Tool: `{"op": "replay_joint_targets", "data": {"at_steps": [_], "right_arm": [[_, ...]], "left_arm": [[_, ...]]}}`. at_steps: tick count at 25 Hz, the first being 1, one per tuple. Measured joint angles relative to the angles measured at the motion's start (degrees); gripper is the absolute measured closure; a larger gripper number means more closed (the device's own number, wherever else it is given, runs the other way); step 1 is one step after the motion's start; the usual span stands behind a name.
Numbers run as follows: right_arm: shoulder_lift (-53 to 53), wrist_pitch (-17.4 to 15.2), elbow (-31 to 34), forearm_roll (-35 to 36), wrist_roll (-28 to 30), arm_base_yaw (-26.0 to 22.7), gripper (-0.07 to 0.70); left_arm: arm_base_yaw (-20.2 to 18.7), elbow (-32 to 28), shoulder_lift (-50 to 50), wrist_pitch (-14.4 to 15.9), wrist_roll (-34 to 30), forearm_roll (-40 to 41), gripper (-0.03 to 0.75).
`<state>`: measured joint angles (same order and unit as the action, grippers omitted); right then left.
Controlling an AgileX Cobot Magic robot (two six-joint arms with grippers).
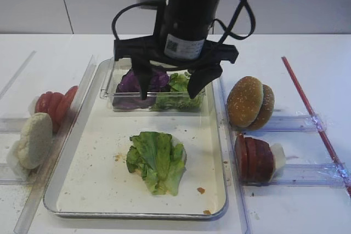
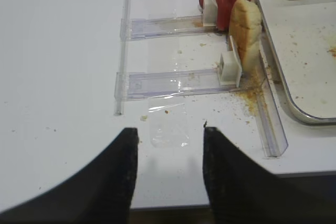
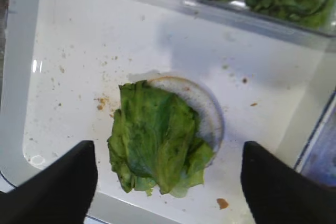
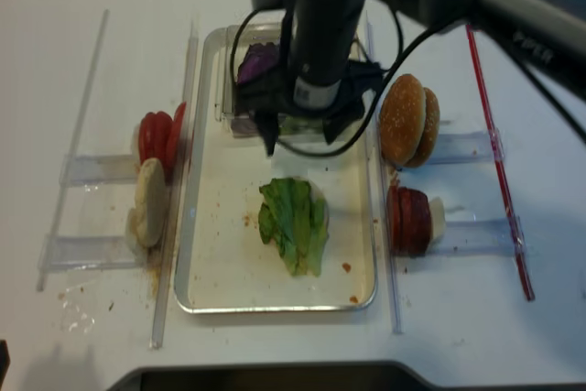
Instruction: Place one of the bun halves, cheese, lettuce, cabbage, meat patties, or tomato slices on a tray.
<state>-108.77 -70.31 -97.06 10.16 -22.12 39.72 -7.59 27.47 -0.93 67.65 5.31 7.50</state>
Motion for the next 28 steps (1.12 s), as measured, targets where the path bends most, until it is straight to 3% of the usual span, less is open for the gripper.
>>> {"op": "replay_joint_targets", "data": {"at_steps": [9,28], "right_arm": [[7.0,-0.5,4.0,-0.6,1.7,-5.2,0.087],[28.5,-0.7,23.0,-3.5,9.1,-23.1,0.09]], "left_arm": [[0.0,0.0,0.0,0.0,0.0,0.0,0.429],[0.0,0.0,0.0,0.0,0.0,0.0,0.429]]}}
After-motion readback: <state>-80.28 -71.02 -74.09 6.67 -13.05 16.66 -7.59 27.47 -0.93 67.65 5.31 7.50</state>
